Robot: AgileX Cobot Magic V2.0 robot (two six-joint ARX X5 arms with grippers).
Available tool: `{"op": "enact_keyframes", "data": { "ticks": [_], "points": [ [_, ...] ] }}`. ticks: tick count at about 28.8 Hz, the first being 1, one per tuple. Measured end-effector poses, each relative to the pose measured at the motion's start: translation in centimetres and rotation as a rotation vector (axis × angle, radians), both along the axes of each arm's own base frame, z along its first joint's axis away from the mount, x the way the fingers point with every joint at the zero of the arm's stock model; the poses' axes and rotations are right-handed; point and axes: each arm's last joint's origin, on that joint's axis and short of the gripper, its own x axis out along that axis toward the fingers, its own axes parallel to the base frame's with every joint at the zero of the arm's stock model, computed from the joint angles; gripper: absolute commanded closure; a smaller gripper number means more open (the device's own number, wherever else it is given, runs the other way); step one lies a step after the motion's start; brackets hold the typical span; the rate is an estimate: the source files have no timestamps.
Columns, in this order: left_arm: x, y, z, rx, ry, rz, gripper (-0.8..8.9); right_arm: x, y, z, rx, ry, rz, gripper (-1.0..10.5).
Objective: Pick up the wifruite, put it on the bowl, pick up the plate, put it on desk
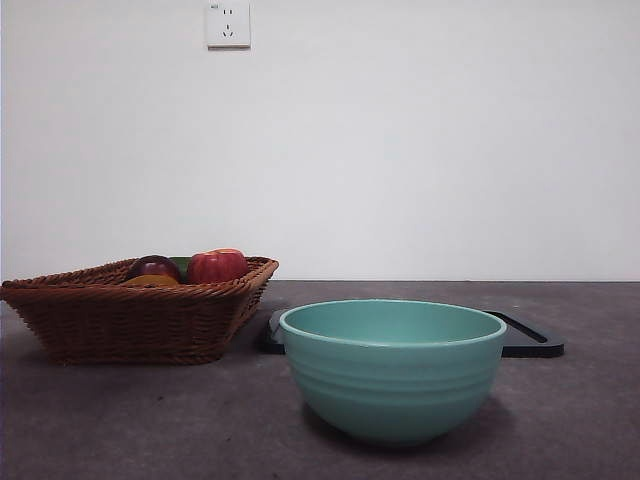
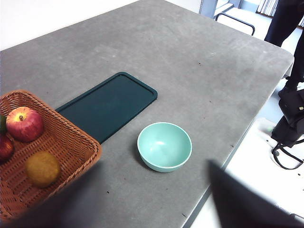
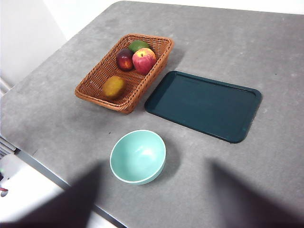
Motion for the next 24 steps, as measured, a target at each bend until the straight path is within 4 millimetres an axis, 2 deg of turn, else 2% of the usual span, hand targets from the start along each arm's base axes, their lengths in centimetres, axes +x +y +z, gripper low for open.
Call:
{"op": "enact_keyframes", "data": {
  "ticks": [13, 20, 24],
  "points": [
    [0.1, 0.1, 0.0, -0.006, 0.006, 0.022, 7.89, 0.0, 0.0, 0.0, 0.0, -0.006, -0.005, 9.3],
    [1.0, 1.0, -0.3, -0.011, 0.002, 0.276, 7.89, 0.0, 0.0, 0.0, 0.0, -0.007, -0.005, 9.3],
    [2.3, 1.7, -1.4, -0.058, -0.104, 0.461, 7.89, 0.0, 0.0, 0.0, 0.0, -0.007, -0.006, 9.3]
  ]
}}
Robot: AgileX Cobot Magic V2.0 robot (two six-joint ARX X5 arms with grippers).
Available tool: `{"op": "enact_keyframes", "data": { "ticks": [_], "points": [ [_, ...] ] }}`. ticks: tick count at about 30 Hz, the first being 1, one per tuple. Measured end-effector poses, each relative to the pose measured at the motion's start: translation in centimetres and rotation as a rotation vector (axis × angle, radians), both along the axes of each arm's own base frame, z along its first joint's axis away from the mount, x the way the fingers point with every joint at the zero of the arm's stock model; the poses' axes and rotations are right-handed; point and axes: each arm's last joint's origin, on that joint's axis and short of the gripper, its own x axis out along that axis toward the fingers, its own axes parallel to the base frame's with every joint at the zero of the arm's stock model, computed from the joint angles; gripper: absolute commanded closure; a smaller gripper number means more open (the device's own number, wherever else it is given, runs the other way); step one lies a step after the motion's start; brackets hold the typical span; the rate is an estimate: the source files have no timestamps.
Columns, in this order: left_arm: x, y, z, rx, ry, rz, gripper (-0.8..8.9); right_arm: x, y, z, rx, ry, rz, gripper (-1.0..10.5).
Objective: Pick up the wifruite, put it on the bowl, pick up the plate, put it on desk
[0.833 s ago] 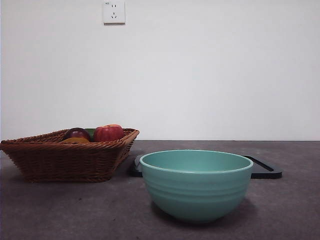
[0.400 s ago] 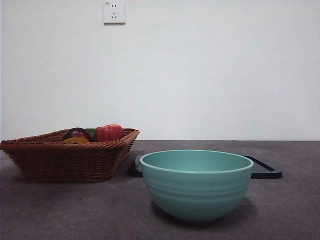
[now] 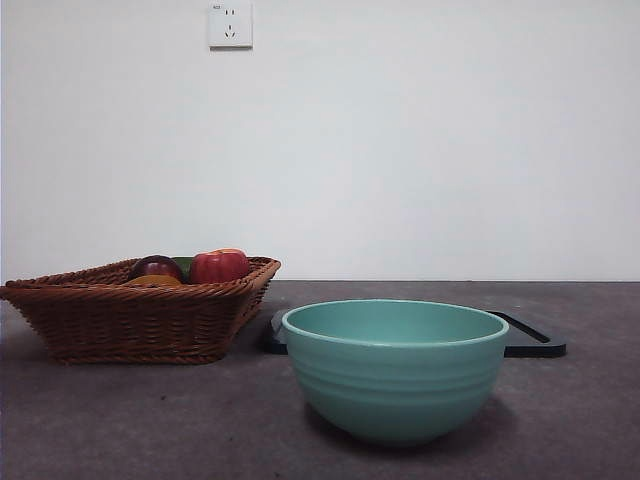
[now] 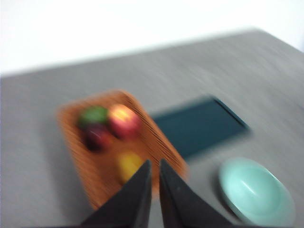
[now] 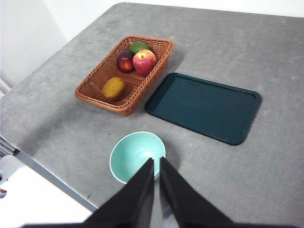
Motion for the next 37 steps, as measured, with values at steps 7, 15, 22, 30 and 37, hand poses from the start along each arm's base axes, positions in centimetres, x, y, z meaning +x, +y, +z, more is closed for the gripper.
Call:
{"op": "enact_keyframes", "data": {
  "ticks": [7, 15, 22, 30, 37],
  "points": [
    [2.2, 1.0, -5.6, -0.06, -0.246, 0.183, 7.89, 0.0, 0.0, 0.0, 0.0, 0.0, 0.0, 9.3],
    [4.1, 1.2, -14.5, -0.104, -0.374, 0.24, 7.89, 0.0, 0.0, 0.0, 0.0, 0.0, 0.0, 9.3],
    [4.5, 2.0, -20.8, -0.147, -0.264, 0.516, 7.89, 0.0, 0.0, 0.0, 0.0, 0.0, 0.0, 9.3],
    [4.0, 2.1, -22.8, -0.15, -0.214, 0.555, 7.89, 0.0, 0.0, 0.0, 0.0, 0.0, 0.0, 9.3],
    [3.8, 2.1, -23.6, -0.113, -0.142, 0.597, 7.89, 0.0, 0.0, 0.0, 0.0, 0.0, 0.0, 9.3]
  ]
}}
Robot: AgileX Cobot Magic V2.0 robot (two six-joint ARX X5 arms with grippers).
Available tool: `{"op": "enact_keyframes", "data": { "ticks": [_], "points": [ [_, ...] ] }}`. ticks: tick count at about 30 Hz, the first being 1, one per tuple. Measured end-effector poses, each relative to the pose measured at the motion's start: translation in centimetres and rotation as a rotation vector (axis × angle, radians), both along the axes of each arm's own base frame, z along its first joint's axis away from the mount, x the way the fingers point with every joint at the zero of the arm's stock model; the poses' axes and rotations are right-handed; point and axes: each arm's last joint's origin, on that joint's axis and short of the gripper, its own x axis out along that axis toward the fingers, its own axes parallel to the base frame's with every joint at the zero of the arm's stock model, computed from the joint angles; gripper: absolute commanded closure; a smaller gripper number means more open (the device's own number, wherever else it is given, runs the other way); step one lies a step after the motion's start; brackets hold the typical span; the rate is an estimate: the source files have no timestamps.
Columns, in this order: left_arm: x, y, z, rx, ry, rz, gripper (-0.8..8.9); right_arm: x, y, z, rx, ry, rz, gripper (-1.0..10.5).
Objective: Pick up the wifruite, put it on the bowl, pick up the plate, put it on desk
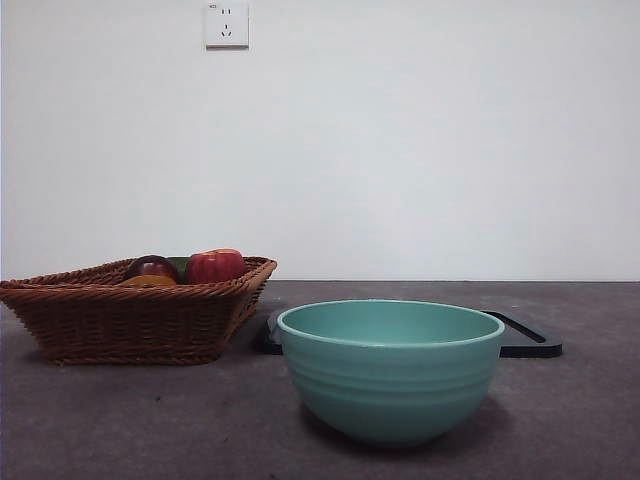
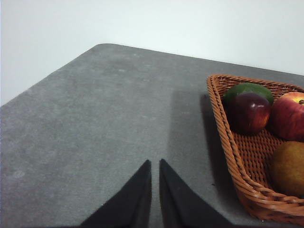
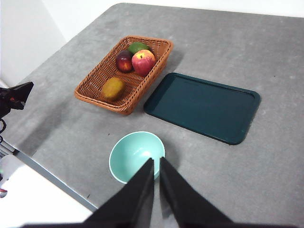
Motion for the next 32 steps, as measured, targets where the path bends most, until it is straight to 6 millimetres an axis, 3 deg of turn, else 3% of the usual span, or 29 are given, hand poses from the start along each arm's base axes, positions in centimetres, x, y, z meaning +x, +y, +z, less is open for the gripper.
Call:
{"op": "enact_keyframes", "data": {
  "ticks": [32],
  "points": [
    [0.01, -0.56, -0.01, 0.044, 0.005, -0.084, 7.89, 0.0, 0.0, 0.0, 0.0, 0.0, 0.0, 9.3]
  ]
}}
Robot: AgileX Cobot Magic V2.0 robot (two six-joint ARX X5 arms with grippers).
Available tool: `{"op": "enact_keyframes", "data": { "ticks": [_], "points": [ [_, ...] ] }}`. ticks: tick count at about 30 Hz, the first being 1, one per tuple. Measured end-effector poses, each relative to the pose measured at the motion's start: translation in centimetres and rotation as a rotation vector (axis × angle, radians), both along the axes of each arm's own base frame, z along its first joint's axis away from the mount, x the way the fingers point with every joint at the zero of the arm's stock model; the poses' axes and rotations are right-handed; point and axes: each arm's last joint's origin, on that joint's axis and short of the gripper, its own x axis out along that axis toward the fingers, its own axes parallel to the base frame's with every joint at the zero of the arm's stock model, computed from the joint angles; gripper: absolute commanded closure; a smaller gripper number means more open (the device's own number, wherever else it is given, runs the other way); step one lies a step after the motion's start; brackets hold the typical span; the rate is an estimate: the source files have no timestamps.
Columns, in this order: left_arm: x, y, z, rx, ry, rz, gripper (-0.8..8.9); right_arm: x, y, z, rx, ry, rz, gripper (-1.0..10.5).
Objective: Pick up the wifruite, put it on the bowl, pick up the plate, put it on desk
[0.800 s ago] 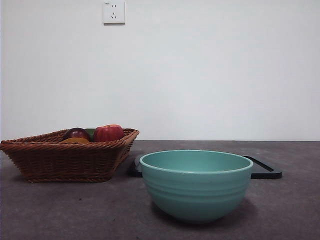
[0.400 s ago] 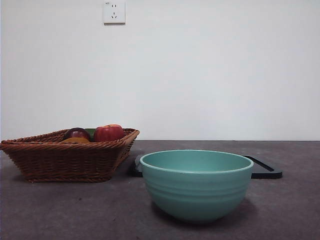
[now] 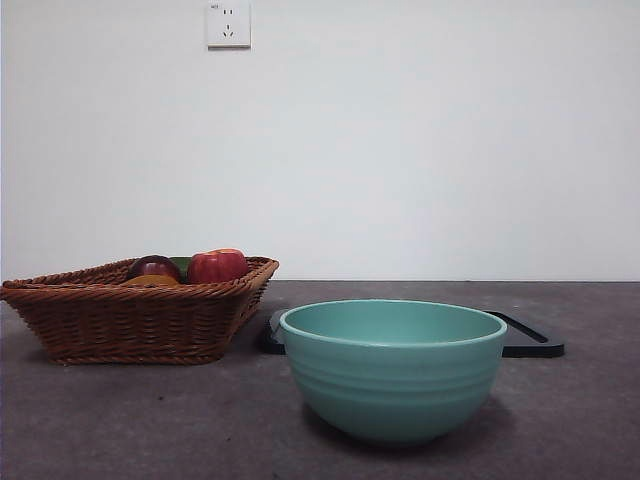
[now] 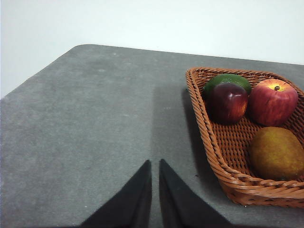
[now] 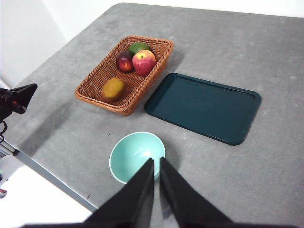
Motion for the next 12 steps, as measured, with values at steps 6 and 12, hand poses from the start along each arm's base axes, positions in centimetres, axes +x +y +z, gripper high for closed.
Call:
{"op": "enact_keyframes", "data": {
  "ticks": [6, 12],
  "points": [
    [0.0, 0.0, 0.0, 0.0, 0.0, 0.0, 7.89, 0.1, -0.1, 0.0, -0.038, -0.074, -0.052, 9.3],
    [0.0, 0.0, 0.0, 0.0, 0.0, 0.0, 7.89, 1.5, -0.2, -4.2, -0.099, -0.325, -0.266, 9.3]
  ]
}}
